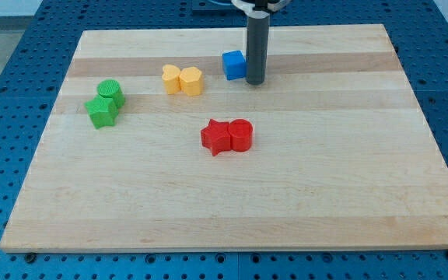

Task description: Move your arm to the top of the blue cube

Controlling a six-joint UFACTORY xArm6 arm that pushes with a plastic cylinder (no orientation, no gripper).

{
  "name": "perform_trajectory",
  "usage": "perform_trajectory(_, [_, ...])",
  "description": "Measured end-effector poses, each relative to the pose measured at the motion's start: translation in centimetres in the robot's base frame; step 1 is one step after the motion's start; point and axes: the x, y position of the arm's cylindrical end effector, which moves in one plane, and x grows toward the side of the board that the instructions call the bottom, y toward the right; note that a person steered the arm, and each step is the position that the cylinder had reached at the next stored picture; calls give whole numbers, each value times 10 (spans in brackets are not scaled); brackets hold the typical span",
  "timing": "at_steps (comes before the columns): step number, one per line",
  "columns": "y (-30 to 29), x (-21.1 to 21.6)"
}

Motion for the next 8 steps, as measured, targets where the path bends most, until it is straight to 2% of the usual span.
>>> perform_trajectory(3, [26, 0])
perform_trajectory(8, [35, -12])
